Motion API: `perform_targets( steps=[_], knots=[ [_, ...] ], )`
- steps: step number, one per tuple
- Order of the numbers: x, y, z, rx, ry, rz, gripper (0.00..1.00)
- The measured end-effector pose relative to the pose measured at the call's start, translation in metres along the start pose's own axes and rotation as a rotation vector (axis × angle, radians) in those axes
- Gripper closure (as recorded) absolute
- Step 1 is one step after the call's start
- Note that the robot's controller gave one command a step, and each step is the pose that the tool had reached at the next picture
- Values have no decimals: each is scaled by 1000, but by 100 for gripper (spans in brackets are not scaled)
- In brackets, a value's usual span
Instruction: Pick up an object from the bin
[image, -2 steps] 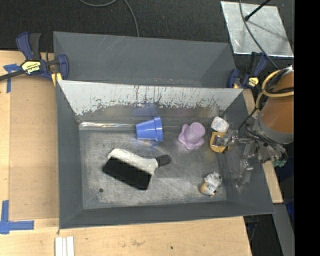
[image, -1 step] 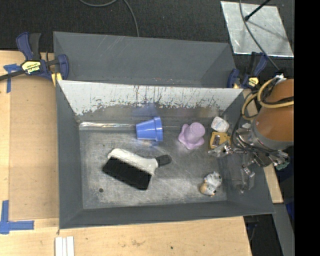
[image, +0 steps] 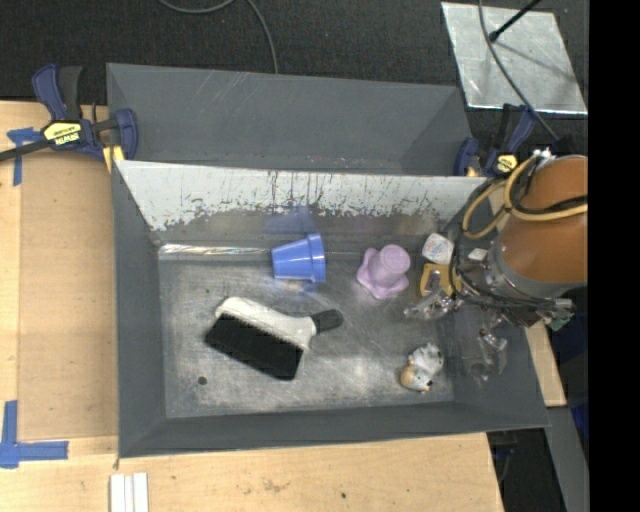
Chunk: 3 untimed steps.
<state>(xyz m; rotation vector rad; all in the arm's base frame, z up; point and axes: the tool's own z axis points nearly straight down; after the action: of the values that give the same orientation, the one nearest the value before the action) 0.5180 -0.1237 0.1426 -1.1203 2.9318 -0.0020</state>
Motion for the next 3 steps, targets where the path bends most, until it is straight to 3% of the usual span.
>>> perform_targets(
  steps=[1, 2, 3],
  knots=[
    [0, 12, 36, 0, 0, -252, 0],
    [-2, 27, 68, 6, -8, -459, 100],
    [-2, 27, 68, 6, -8, -460, 100]
  ],
)
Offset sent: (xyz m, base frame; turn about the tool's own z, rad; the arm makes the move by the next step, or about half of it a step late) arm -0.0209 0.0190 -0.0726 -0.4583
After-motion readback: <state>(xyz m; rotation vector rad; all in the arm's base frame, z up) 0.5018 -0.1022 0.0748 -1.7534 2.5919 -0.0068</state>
